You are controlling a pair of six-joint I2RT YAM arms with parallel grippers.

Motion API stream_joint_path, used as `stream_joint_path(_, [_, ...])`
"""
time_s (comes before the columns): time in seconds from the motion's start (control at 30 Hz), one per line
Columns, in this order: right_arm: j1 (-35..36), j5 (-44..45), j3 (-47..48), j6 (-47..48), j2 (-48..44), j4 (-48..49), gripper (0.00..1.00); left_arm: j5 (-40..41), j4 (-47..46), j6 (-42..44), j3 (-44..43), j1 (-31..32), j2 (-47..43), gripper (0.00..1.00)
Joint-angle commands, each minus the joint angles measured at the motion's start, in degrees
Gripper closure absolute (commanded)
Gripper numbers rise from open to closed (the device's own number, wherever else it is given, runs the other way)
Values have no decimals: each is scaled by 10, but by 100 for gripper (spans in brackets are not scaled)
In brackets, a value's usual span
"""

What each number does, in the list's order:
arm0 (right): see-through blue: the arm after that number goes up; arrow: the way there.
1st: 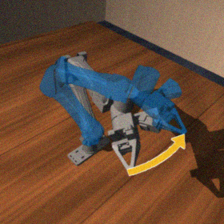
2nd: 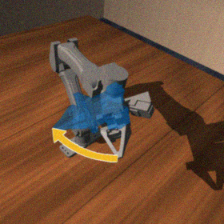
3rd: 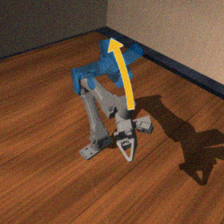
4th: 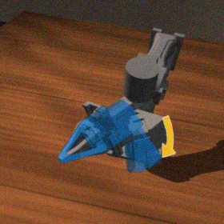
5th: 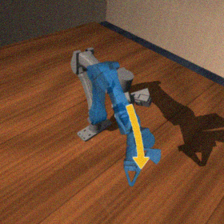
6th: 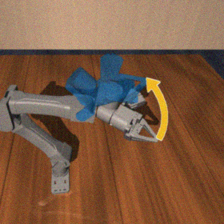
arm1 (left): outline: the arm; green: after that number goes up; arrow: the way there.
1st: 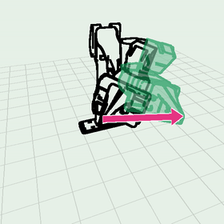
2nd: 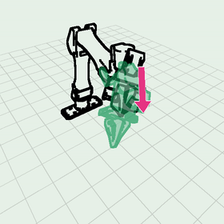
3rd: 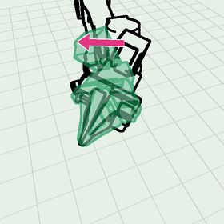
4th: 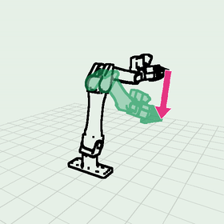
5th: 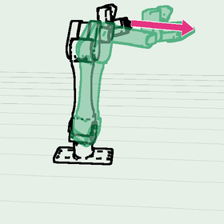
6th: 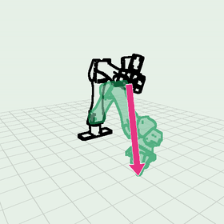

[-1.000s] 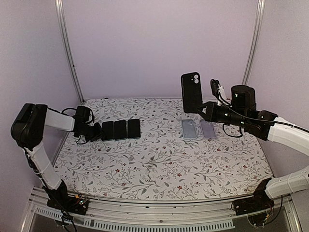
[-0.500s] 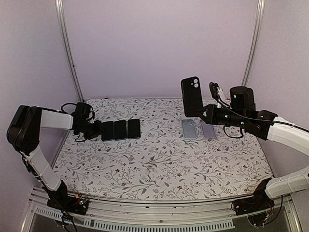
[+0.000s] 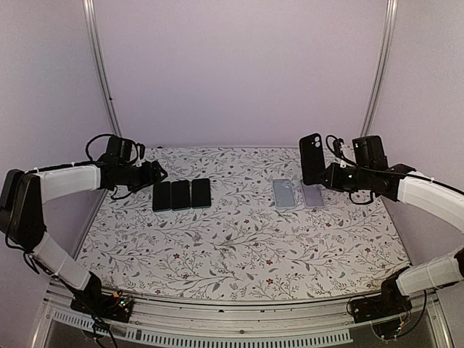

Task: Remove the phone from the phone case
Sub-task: Place the phone case at the center of the board.

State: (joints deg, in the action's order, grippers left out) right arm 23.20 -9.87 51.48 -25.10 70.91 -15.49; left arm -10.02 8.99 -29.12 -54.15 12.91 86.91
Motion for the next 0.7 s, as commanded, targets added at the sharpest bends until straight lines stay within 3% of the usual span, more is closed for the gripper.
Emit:
stream_joint_path(0.0, [-56, -12, -7, 41, 23, -40, 100, -45, 3, 10, -14, 9, -29, 14])
stream_joint_path(0.27, [-151, -38, -9, 89, 66, -65, 100, -94, 2, 20, -19, 14, -63, 1])
stream_joint_path(0.67, [-222, -37, 24, 135, 176, -73, 100, -118, 4, 36, -6, 18, -87, 1])
